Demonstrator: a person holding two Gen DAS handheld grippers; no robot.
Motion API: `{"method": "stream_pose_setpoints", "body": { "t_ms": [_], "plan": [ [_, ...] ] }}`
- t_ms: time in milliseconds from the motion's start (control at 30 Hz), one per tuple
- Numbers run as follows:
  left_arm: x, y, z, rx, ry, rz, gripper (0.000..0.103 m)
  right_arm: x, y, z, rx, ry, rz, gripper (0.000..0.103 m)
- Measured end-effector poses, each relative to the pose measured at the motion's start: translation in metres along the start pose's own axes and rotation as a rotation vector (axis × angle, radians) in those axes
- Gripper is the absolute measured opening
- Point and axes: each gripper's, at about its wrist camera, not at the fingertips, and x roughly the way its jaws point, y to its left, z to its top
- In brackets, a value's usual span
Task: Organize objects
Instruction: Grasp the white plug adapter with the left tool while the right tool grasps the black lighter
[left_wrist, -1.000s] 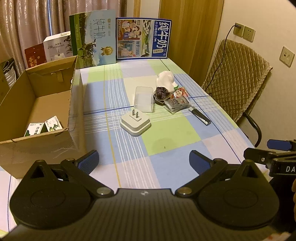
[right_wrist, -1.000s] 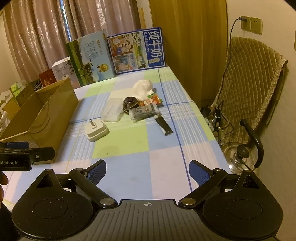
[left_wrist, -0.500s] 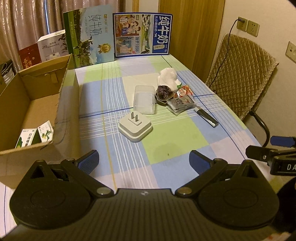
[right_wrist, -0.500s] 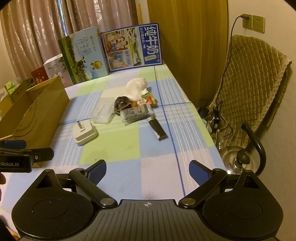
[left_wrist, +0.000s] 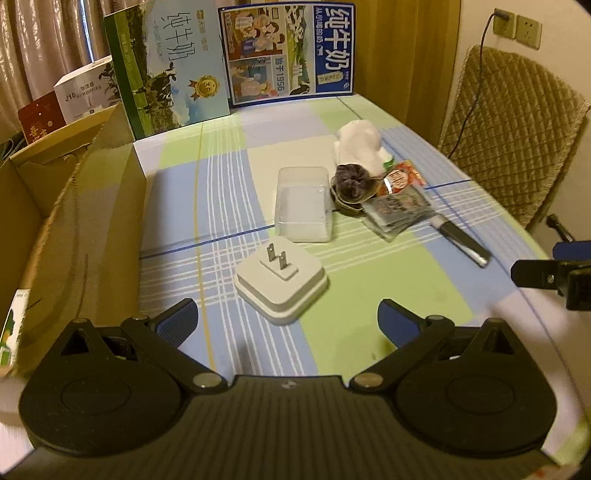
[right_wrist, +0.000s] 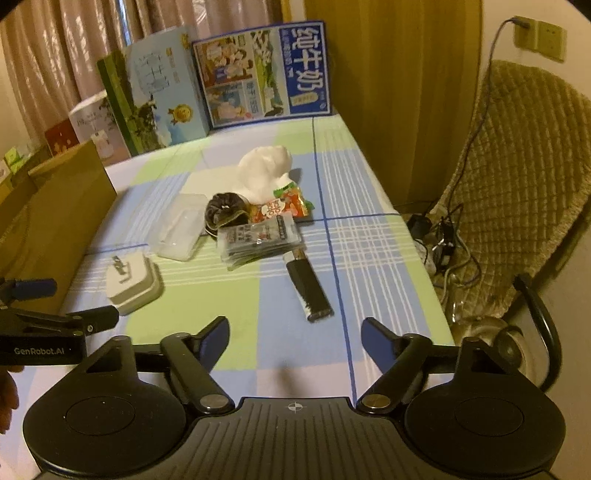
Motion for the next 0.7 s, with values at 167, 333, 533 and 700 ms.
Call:
{"method": "stream_pose_setpoints", "body": {
  "t_ms": [167,333,533,700],
  "plan": [
    [0.026,-0.001,0.003,0.032,-0.001,0.025,0.102,0.029,-0.005,0.005,-0.039,0.034,-0.006,0.063],
    [0.051,-0.003,0.007,0.094,-0.012,0.053,0.102,0.047,-0.009,0.009,-0.051,0.051,-0.007,0.062],
    [0.071,-0.002,0.011,0.131,-0.02,0.034,0.102,0.061,-0.01,0.01,-0.058,0.073,0.004,0.061],
    [0.081,-0.002,0.011,0.148,-0.02,-0.015,0.101,0.068,-0.009,0.011,-0.059,0.08,0.006,0.061]
  ]
}}
